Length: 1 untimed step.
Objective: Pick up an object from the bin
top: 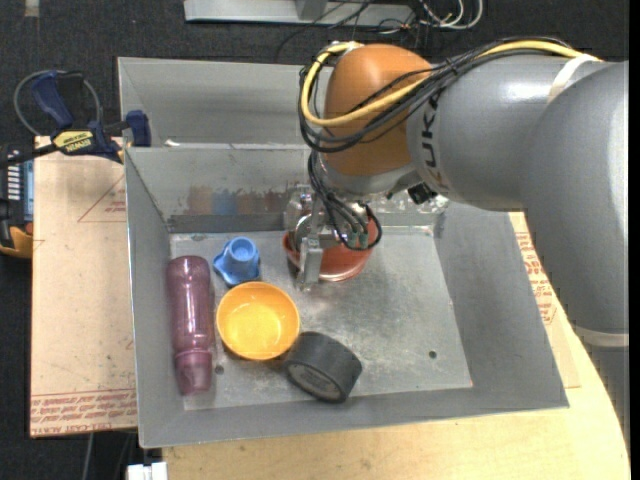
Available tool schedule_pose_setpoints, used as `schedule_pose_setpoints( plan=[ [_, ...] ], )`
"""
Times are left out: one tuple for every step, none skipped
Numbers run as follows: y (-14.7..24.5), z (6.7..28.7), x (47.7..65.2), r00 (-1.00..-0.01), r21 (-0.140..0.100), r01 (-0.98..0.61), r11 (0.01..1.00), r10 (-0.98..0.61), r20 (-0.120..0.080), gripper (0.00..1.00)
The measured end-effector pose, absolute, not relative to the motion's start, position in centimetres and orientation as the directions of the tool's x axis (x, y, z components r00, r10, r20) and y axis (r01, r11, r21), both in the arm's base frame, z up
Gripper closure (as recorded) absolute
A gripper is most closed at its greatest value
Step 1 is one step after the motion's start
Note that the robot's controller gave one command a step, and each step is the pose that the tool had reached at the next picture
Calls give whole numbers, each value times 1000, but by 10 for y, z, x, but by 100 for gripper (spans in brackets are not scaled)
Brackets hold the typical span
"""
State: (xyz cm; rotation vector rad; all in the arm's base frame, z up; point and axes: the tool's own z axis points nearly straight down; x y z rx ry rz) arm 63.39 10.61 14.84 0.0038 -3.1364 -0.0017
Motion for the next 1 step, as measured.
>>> schedule_pose_setpoints(
  plan=[
    [105,154,635,-1000,2,1,1000,1,-1,0]
  ],
)
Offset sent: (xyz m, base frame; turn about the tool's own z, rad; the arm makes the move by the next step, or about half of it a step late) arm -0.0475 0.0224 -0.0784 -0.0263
